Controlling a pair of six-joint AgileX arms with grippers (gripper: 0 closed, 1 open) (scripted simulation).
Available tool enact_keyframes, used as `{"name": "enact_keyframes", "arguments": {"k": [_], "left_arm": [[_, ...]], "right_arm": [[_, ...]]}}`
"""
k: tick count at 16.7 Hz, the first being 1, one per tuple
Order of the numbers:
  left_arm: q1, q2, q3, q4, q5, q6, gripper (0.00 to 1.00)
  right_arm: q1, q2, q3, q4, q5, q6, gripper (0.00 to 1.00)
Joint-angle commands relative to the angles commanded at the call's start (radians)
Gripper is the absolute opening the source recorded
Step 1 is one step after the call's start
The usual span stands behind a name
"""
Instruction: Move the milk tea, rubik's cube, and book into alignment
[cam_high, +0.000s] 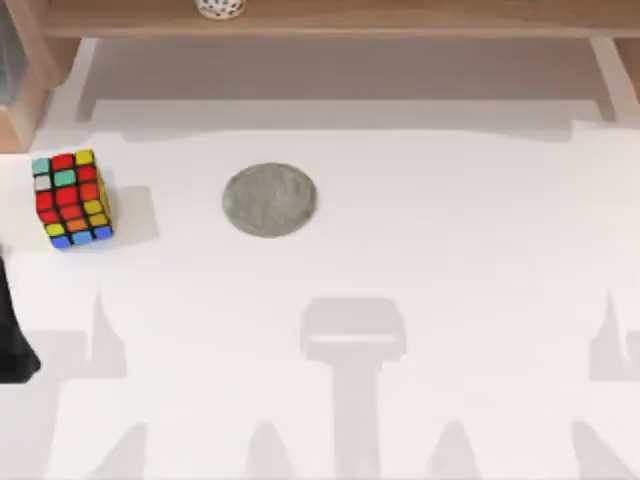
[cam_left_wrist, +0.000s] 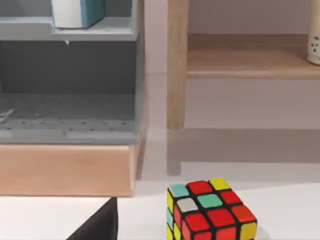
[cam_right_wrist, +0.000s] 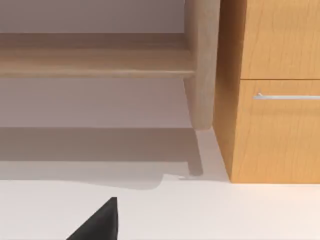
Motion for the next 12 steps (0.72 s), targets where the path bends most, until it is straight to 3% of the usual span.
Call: {"name": "enact_keyframes", "arguments": {"k": [6,12], "left_arm": [[-0.032,0.106,0.089,0.061,-0.035,0.0,1.0],[-0.149,0.576,0.406,0.279,-0.155,-0.002,1.0]], "right_arm": [[0.0,0.0,0.0,0.0,0.0,0.0,1.0],[0.0,0.0,0.0,0.0,0.0,0.0,1.0]]}}
